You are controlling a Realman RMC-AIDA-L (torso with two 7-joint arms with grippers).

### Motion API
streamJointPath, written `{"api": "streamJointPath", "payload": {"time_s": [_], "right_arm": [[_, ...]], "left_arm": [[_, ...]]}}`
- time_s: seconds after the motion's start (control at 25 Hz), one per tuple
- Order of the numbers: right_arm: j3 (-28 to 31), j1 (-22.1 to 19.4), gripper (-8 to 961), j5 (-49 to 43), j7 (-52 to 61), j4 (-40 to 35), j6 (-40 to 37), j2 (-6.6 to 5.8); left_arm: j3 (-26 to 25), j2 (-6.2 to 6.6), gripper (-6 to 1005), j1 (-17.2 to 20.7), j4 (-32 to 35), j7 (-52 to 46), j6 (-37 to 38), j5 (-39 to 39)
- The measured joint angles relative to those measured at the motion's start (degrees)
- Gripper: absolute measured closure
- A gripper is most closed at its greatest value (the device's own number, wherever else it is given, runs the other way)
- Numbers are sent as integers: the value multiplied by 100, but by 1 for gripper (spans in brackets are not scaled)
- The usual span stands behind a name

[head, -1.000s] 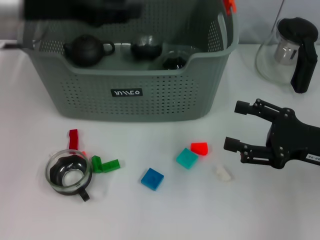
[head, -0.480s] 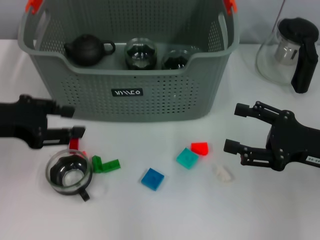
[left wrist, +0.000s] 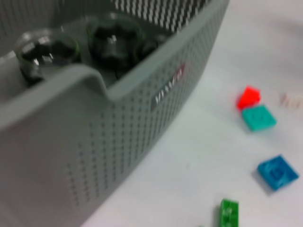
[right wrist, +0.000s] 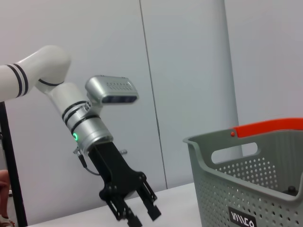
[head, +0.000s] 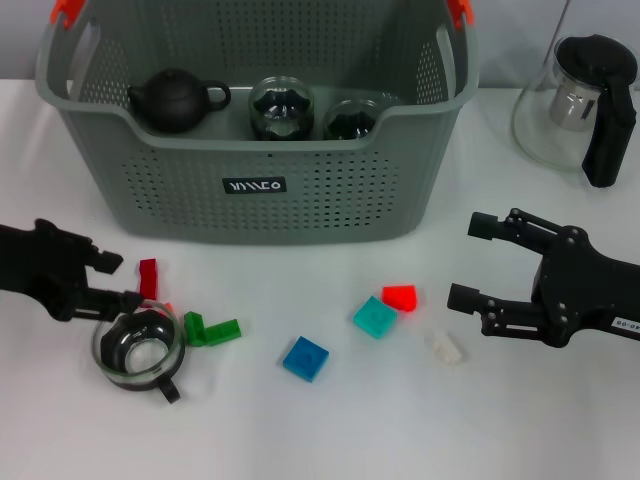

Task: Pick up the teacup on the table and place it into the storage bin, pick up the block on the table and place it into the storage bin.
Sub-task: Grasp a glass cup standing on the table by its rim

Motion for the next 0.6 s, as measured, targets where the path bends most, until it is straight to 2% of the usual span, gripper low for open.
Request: {"api": "streamJointPath", "payload": {"time_s": [0.12, 0.28, 0.6], "right_arm": [[9, -3, 7, 2, 0, 7, 0, -3], [17, -25, 7, 4, 0, 8, 0, -3], [21, -62, 6, 5, 0, 8, 1, -11]], "left_arm": [[479, -89, 427, -9, -40, -161, -358, 382], [800, -107, 428, -21, -153, -404, -669, 542], [1120, -117, 429, -123, -564, -639, -1128, 882]]}}
